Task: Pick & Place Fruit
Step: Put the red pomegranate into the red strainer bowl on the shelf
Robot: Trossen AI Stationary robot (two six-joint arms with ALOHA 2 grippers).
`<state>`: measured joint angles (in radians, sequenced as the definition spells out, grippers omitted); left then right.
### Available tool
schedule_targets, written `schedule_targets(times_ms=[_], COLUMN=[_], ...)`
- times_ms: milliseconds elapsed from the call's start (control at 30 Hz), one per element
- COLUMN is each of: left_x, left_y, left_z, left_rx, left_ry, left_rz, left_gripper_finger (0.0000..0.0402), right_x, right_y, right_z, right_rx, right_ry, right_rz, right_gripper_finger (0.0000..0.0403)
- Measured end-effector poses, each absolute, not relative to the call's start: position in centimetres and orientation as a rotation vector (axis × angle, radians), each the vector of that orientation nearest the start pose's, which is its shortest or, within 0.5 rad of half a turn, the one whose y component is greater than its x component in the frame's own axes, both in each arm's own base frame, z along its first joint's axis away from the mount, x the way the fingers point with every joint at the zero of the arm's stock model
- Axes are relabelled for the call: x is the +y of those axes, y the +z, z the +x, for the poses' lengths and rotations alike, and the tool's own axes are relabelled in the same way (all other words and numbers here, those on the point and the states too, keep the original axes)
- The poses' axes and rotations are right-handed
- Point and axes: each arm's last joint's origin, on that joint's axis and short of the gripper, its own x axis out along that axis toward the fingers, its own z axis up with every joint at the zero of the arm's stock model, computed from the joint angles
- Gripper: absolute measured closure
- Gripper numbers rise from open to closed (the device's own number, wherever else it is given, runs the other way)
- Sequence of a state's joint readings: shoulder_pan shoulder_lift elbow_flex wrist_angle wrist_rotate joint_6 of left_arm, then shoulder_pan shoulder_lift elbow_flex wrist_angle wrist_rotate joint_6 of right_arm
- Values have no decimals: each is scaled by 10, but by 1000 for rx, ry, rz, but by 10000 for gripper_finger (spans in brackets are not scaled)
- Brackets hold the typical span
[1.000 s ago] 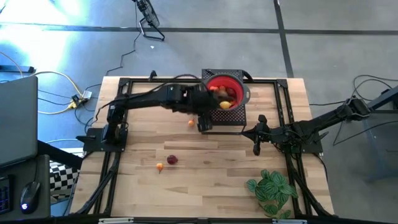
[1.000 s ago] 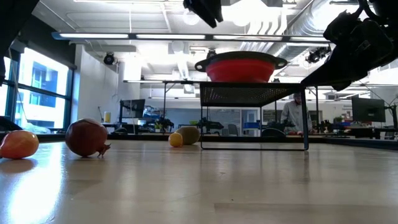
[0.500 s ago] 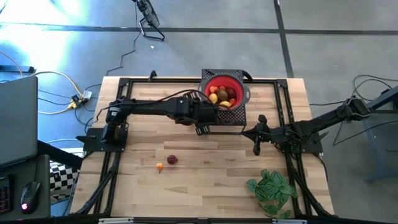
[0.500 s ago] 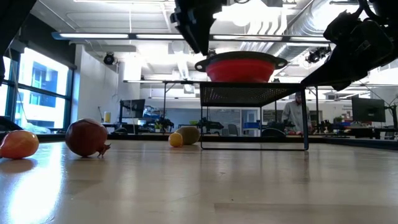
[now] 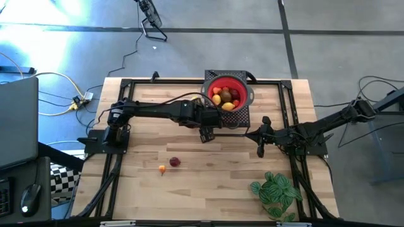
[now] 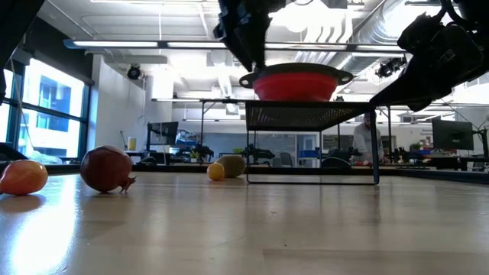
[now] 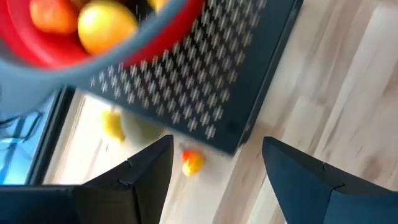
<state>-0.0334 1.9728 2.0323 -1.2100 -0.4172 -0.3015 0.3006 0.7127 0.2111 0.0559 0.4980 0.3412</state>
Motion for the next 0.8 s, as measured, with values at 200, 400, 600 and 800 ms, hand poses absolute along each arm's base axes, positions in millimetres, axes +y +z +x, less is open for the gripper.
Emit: schedule_targets(times_ms=[200,400,600,800], left_x=[1,1,1,4], left_y=[339,340,340,342], left_z=[411,413,413,416], left_rx=[973,959,959,935], left_ry=[491,470,469,457], left_rz=[-20,15,17,49], left_gripper_finger=[162,162,162,162], right_x=[31,31,31,31], right_y=[171,171,171,171], right_z=[145,145,145,145], right_rx=[369,369,368,368], right_ry=[-266,-264,-266,-267], right_rz=[187,193,191,193], right_gripper_finger=[401,401,401,401])
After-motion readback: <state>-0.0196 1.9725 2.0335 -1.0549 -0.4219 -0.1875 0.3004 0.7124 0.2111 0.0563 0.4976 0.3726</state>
